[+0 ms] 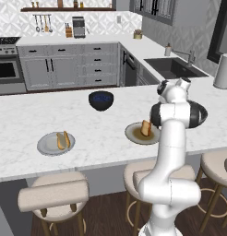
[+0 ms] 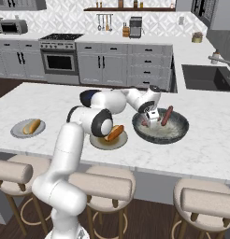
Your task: Place one bun and one sausage from the bowl on each plate.
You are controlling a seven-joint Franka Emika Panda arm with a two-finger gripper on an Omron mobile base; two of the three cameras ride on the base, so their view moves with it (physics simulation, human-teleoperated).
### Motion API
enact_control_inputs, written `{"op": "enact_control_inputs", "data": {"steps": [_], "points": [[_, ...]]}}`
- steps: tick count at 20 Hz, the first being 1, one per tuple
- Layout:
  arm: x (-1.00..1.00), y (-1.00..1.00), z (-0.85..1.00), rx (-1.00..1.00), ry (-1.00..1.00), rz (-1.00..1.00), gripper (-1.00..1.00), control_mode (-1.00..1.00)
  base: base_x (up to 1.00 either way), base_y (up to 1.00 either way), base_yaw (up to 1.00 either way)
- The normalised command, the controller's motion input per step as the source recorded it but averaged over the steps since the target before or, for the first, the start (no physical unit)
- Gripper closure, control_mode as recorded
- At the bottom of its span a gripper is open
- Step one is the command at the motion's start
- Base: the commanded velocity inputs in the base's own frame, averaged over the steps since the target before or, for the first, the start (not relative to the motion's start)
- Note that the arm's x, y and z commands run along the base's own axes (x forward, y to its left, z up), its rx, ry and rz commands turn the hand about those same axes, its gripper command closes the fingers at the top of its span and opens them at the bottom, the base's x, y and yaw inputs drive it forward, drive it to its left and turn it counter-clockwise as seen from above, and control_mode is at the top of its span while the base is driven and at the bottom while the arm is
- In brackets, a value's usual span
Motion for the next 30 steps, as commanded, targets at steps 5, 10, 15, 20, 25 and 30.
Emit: {"op": "enact_control_inputs", "data": {"steps": [5,10,15,20,25,30], "points": [[0.0,-0.09,-0.3,-0.02,-0.01,0.0,-1.0,-1.0,0.0,0.0,0.0],[0.01,-0.02,-0.29,-0.01,0.0,0.0,1.0,-1.0,0.0,0.0,0.0],[0.15,0.0,-0.18,0.0,0.0,0.0,1.0,-1.0,0.0,0.0,0.0],[-0.29,0.0,0.07,0.0,-0.02,0.0,1.0,-1.0,0.0,0.0,0.0],[-0.92,0.03,0.99,0.0,-0.25,0.0,1.0,-1.0,0.0,0.0,0.0],[-1.0,0.57,1.0,-0.06,-0.06,0.03,1.0,-1.0,0.0,0.0,0.0]]}}
